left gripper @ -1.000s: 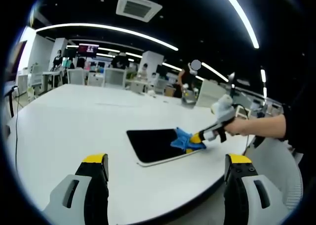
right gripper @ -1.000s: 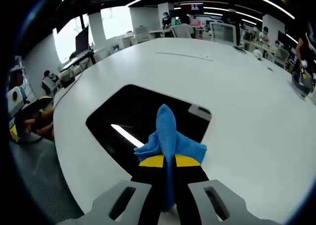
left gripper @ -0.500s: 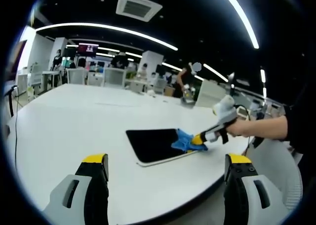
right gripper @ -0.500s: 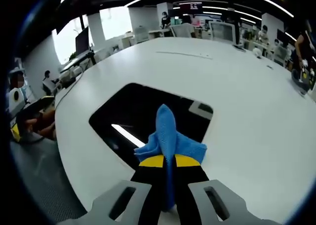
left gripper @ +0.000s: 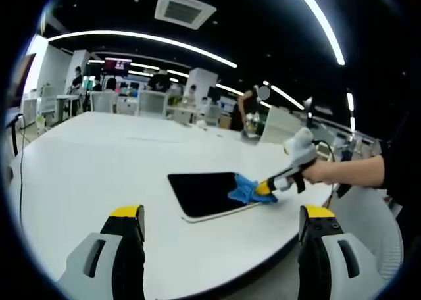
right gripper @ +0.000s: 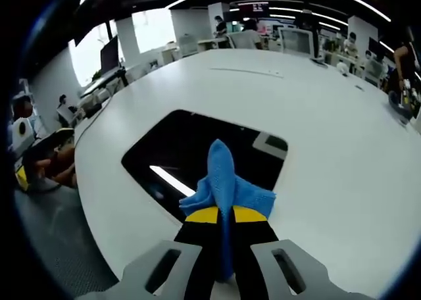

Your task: Wipe the mirror surface with the cleaning cloth until all visible marks leave the cleaned area.

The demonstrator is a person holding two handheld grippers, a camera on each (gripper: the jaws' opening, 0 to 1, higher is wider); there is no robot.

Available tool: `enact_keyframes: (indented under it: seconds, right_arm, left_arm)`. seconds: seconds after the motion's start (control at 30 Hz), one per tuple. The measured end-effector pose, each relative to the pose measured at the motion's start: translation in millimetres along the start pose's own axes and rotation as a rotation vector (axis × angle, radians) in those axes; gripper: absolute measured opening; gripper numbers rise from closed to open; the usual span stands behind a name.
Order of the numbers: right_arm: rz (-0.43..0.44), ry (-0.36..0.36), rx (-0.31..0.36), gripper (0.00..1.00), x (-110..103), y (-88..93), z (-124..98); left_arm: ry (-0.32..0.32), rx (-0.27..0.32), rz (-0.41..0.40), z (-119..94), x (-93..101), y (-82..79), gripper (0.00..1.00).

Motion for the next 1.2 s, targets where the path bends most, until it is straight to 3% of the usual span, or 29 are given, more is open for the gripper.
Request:
enact_keyframes:
  seconds: [0.6, 1.2]
  right_arm:
    - [-0.080, -0.084, -0.002, 0.00, -48, -15.7, 15]
    - [-0.084, -0.174, 0.016, 0.00, -94, -31.1, 30]
  left_arm:
    - [-0.009, 0.013, -0.004, -1, -0.9, -1.4, 0.98]
    - [-0.014, 0.017, -0.008, -2, -1.3, -1.6, 0.98]
Point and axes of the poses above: the point that each gripper's makers call its tool centre point, and the gripper's own axes: z roughly forward along the fingers, x roughly to its right, y roughly out of its underside, the point moved 2 cm from there along -z, roughly backward along the fingers, and after that the axes turned 13 degrees about -x, right-handed, at the moved point
